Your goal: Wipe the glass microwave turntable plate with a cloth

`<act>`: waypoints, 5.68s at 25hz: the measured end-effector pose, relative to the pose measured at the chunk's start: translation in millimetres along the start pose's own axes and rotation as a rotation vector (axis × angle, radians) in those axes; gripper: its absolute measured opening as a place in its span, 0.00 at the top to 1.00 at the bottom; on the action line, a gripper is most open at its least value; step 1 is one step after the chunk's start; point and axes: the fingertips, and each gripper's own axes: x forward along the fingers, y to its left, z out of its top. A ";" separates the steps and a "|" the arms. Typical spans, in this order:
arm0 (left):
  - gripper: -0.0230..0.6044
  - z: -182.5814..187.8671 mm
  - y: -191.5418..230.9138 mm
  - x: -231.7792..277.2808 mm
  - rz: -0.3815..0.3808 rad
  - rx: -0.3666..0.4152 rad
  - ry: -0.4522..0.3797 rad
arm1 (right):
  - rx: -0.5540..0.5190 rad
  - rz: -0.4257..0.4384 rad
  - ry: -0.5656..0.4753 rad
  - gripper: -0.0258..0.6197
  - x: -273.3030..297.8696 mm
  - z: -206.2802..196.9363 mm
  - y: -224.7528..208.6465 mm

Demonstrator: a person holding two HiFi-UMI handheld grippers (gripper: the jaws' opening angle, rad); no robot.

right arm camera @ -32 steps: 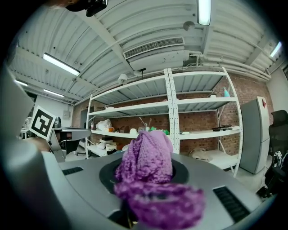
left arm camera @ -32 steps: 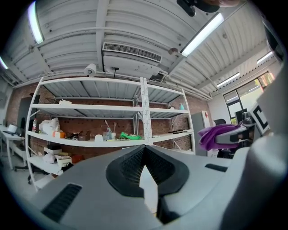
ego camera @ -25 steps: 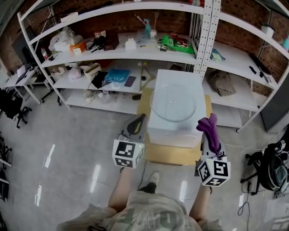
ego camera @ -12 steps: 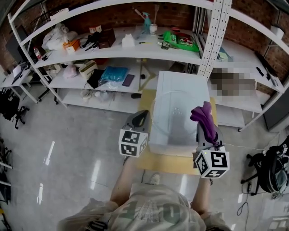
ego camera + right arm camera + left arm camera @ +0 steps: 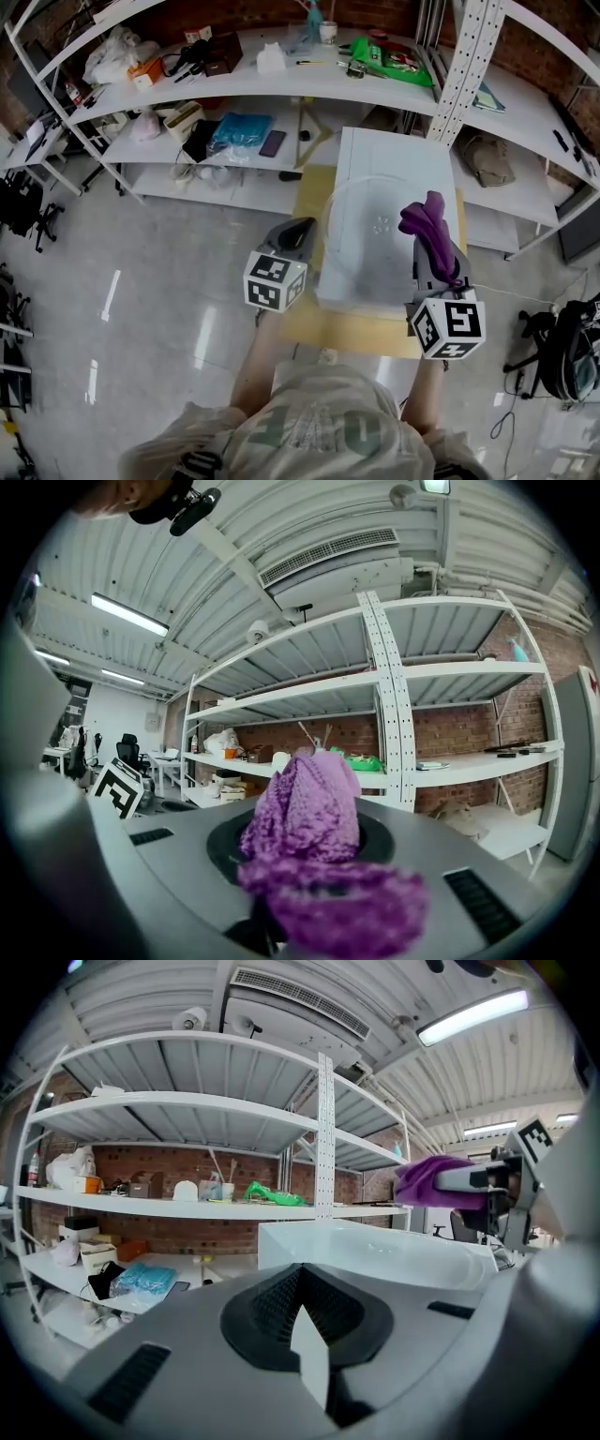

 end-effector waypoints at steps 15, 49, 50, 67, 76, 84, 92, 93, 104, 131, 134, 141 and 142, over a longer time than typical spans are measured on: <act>0.96 -2.7 -26.9 19.1 -0.095 0.064 0.047 | 0.006 0.023 0.018 0.87 9.7 -7.2 3.5; 0.96 0.8 -57.9 13.6 -0.232 0.077 0.076 | -0.326 0.477 0.433 0.87 88.8 -62.2 95.1; 0.96 0.5 -57.7 13.3 -0.228 0.079 0.074 | -0.329 0.495 0.454 0.87 90.7 -65.6 98.5; 0.96 -1.0 -56.7 15.5 -0.231 0.028 0.123 | -0.358 0.522 0.637 0.87 125.9 -78.4 86.3; 0.96 -0.6 -55.3 13.9 -0.196 0.042 0.122 | -0.385 0.485 0.640 0.87 140.8 -75.8 65.9; 0.96 -1.1 -54.5 13.8 -0.182 0.042 0.132 | -0.377 0.366 0.642 0.87 149.4 -74.5 20.9; 0.96 -1.0 -53.6 13.4 -0.172 0.036 0.135 | -0.377 0.268 0.650 0.87 144.0 -71.0 -18.4; 0.96 -1.2 -53.5 13.3 -0.168 0.036 0.135 | -0.377 0.257 0.651 0.87 142.4 -70.8 -22.7; 0.96 -0.7 -53.8 11.6 -0.147 0.056 0.147 | -0.388 0.126 0.688 0.87 100.6 -67.7 -70.4; 0.96 -2.7 -53.9 10.3 -0.075 0.086 0.169 | -0.392 0.187 0.679 0.87 -60.1 -74.5 -19.6; 0.96 -2.1 -54.0 11.0 -0.075 0.085 0.167 | -0.409 0.242 0.687 0.87 -69.1 -76.3 -0.3; 0.96 -1.8 -54.3 13.3 -0.079 0.079 0.162 | -0.486 0.391 0.703 0.87 -67.3 -81.2 42.5; 0.96 -2.3 -54.6 13.5 -0.080 0.077 0.162 | -0.497 0.413 0.700 0.87 -65.9 -81.7 49.2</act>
